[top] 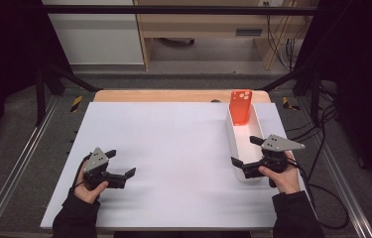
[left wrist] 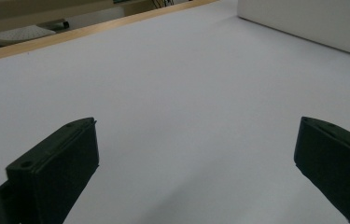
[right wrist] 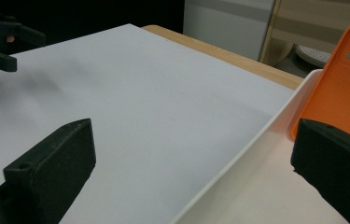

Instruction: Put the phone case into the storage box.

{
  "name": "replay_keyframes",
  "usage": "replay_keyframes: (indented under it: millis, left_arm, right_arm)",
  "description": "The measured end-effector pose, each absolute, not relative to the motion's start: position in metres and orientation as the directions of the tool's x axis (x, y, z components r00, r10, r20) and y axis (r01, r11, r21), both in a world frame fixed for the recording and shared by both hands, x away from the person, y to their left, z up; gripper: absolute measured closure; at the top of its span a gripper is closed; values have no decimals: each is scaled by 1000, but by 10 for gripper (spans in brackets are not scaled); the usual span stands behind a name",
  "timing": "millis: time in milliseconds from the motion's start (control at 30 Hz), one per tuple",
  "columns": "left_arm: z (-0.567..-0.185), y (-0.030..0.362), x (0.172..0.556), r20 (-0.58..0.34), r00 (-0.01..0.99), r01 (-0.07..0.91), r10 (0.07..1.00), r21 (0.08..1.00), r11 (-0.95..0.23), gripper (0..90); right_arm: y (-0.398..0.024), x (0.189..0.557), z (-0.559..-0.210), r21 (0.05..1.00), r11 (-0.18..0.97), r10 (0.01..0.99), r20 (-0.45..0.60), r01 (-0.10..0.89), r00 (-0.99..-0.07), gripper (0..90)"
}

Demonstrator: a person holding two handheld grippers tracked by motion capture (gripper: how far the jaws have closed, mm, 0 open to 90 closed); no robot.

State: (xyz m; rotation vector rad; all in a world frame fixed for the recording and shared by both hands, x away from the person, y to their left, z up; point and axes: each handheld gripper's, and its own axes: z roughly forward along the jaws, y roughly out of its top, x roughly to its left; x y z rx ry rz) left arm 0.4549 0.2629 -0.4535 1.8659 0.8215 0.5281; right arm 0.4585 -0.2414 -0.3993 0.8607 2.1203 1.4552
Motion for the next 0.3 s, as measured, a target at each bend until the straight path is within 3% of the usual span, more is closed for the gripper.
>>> replay_keyframes:
  millis: [300]
  left_arm:
    - [-451, 262, 454, -7, 689, 292, 725, 918, -269, 0]
  right_arm:
    - [-262, 448, -411, 941, 221, 721, 19, 256, -693, 5]
